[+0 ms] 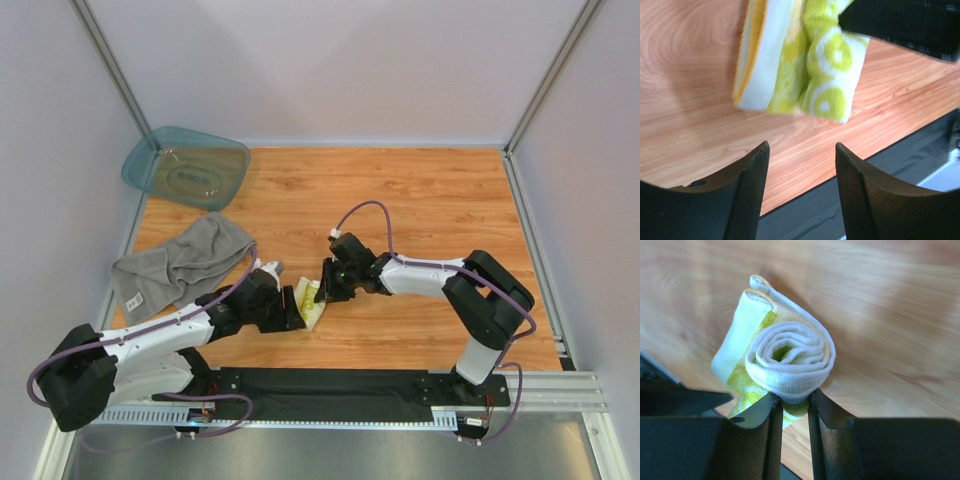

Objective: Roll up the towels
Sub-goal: Roll the towel

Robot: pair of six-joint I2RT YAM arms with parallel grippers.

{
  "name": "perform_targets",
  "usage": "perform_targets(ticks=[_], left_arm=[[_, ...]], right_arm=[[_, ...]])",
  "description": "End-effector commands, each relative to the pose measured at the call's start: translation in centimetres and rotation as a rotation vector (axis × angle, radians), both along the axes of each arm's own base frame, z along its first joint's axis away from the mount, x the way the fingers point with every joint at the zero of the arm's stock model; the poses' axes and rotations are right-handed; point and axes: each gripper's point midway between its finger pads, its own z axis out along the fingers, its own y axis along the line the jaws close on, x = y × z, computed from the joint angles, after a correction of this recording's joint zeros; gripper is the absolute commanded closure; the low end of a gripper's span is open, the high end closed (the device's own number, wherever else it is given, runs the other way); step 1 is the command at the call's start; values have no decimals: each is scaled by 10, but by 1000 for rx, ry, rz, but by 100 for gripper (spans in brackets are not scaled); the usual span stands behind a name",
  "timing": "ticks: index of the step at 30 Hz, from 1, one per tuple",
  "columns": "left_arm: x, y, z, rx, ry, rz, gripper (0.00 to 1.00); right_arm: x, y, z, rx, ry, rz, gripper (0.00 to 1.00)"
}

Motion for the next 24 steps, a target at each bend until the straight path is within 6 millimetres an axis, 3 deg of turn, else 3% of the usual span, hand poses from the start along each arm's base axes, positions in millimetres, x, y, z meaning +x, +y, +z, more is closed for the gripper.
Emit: perform_targets(ticks=[1, 4, 5, 7, 9, 13, 18, 24], left_arm=[[11, 9, 11, 171, -151, -44, 38], [25, 2, 35, 223, -285, -61, 38], [23, -8, 46, 216, -330, -94, 38], [31, -11, 51, 275, -402, -103, 39], [31, -26, 62, 287, -448, -138, 43], [27, -54, 58, 384, -546, -223, 45], [23, -94, 59, 368, -628, -311, 46], [28, -108, 44, 405, -641, -332, 45]], right_arm=[[-1, -77, -26, -345, -13, -113, 92], [-2, -88, -23, -394, -15, -132, 92], [-2, -87, -23, -396, -6, -131, 92], [-4, -87, -24, -408, 12, -125, 93], [-5, -85, -26, -408, 28, -118, 94], [-5, -84, -28, -410, 39, -117, 94], [-4, -81, -29, -413, 45, -99, 94], [-7, -78, -30, -403, 64, -83, 98]])
